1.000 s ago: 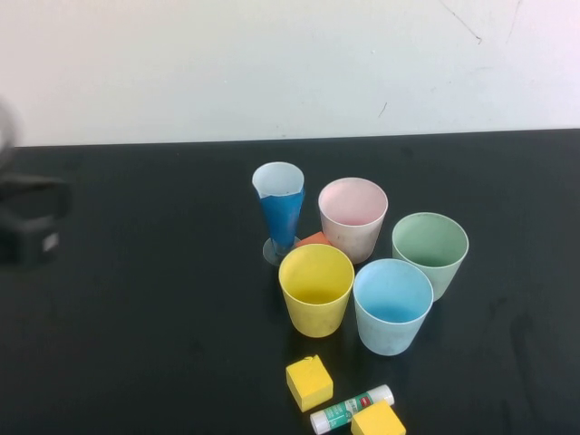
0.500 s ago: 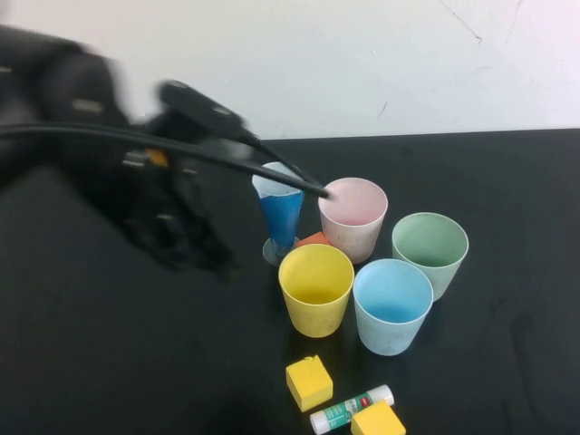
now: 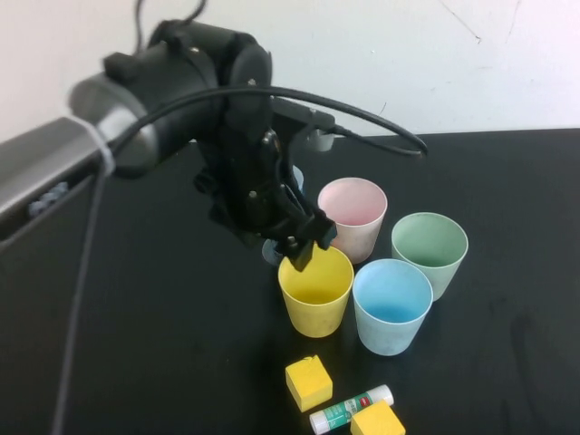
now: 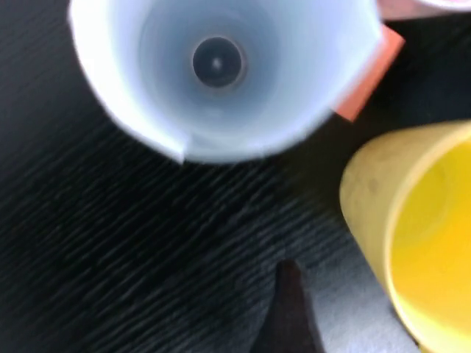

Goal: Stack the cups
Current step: Pick up the yellow cup, then place the yellow cup on the blue cup, then pick up the green cup, then place the green cup on the pink cup, then pick up the pink cup

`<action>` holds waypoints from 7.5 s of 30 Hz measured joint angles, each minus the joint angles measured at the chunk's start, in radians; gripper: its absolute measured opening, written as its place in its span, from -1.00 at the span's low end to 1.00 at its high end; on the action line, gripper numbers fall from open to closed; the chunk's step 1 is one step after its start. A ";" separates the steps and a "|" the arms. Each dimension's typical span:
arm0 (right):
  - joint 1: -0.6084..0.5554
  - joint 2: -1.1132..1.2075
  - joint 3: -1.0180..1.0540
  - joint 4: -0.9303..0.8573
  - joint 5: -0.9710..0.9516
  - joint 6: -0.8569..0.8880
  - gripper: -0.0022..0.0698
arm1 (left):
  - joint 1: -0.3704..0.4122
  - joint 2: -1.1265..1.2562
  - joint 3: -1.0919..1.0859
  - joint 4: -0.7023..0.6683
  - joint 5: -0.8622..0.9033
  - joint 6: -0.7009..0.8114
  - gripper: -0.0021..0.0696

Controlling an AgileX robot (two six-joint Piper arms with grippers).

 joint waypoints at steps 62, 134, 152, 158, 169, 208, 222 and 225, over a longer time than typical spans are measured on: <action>0.000 0.000 0.000 0.025 0.000 -0.069 -0.95 | -0.100 0.002 -0.019 -0.168 -0.169 0.201 -0.39; 0.328 1.806 -1.790 -0.564 0.868 -0.535 -0.93 | -0.139 -1.399 1.219 0.189 -0.542 -0.295 -0.94; 0.308 2.128 -1.873 -0.510 0.862 -0.448 0.35 | -0.139 -1.401 1.219 0.185 -0.509 -0.292 -0.94; 0.308 2.158 -1.903 -0.508 0.861 -0.452 -0.76 | -0.139 -1.401 1.219 0.185 -0.506 -0.294 -0.94; 0.308 2.049 -2.176 -0.523 0.865 -0.381 -0.89 | -0.139 -1.401 1.219 0.189 -0.506 -0.294 -0.94; 0.337 2.298 -2.242 -0.324 0.875 -0.396 0.28 | -0.139 -1.401 1.219 0.241 -0.452 -0.264 -0.94; 0.317 2.306 -2.246 -0.422 0.869 -0.367 -0.73 | -0.139 -1.401 1.219 0.243 -0.452 -0.266 -0.94; 0.305 2.204 -2.251 -0.480 0.869 -0.347 -0.73 | -0.139 -1.401 1.219 0.250 -0.452 -0.266 -0.94</action>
